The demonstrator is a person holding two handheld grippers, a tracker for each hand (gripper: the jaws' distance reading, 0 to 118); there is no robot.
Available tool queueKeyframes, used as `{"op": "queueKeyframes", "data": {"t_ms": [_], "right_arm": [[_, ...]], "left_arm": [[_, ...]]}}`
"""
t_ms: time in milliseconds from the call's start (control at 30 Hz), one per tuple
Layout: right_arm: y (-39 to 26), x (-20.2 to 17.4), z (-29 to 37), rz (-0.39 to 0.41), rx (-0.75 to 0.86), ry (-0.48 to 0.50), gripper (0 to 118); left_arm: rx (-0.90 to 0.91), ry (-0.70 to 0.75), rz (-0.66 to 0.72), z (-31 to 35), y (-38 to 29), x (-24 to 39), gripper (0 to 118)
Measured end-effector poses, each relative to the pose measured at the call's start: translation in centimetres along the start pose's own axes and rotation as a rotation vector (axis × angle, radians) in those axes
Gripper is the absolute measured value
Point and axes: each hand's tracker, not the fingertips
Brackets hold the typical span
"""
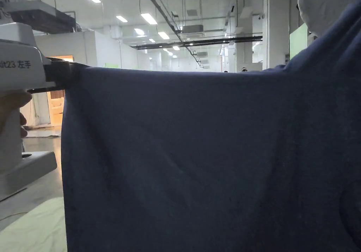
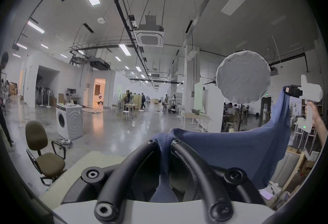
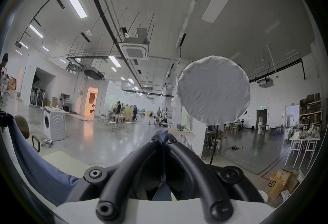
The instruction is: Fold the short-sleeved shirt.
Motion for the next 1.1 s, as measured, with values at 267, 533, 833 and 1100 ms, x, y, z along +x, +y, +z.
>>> {"op": "queueKeyframes", "data": {"t_ms": [267, 533, 833, 1100], "right_arm": [[2.1, -0.5, -1.1, 0.017, 0.027, -0.028, 3], [0.3, -1.6, -0.9, 0.036, 0.030, 0.005, 3], [-0.4, -3.6, -3.0, 0.009, 0.016, 0.014, 3], [-3.0, -7.3, -8.3, 0.057, -0.007, -0.001, 3]], "left_arm": [[0.039, 0.019, 0.058, -0.7, 0.7, -0.8, 9], [0.013, 0.015, 0.030, -1.5, -1.2, -0.1, 9], [-0.001, 0.023, 0.017, -4.0, -2.6, -0.5, 9], [0.010, 0.142, -0.064, -9.7, -5.4, -0.4, 9]]}}
